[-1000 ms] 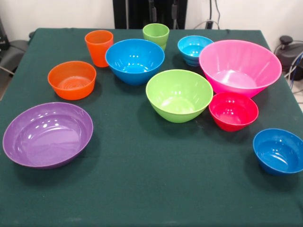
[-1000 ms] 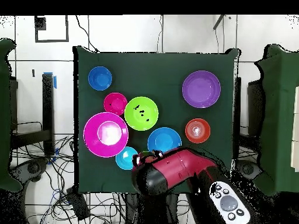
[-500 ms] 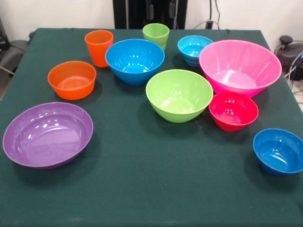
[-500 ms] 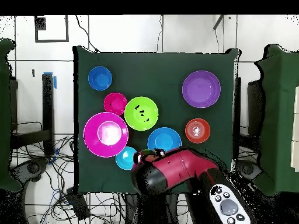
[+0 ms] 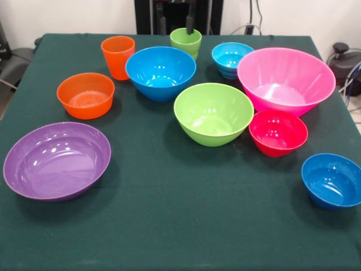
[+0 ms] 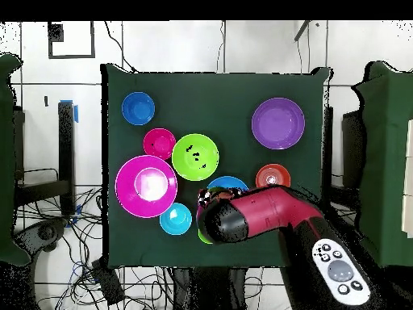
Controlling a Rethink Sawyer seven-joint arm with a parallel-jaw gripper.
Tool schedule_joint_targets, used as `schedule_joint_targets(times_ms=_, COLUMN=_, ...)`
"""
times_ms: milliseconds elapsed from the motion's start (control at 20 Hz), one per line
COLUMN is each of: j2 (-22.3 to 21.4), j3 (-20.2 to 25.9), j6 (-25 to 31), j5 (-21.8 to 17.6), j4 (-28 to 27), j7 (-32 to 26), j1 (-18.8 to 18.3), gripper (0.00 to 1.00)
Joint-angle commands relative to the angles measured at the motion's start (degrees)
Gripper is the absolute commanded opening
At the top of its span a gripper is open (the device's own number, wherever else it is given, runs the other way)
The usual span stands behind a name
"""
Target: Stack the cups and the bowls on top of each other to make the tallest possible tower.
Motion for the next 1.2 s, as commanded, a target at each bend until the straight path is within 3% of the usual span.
schedule_joint_targets(times_ms=50, j2=7.9, j3=1.5, j6=12.8, j5=0.4, j4=-12.8, j7=-10.7, j1=-0.6, gripper=1.00)
schedule_joint_targets(times_ms=450, j2=9.8, j3=3.5, j6=19.5, j5=-1.4, j4=-20.0, j7=-15.7, j1=-0.8, gripper=1.00)
schedule_joint_targets(times_ms=1200, j2=12.0, j3=5.3, j6=23.0, j5=-1.6, j4=-23.7, j7=-17.0, j1=-1.6, gripper=1.00)
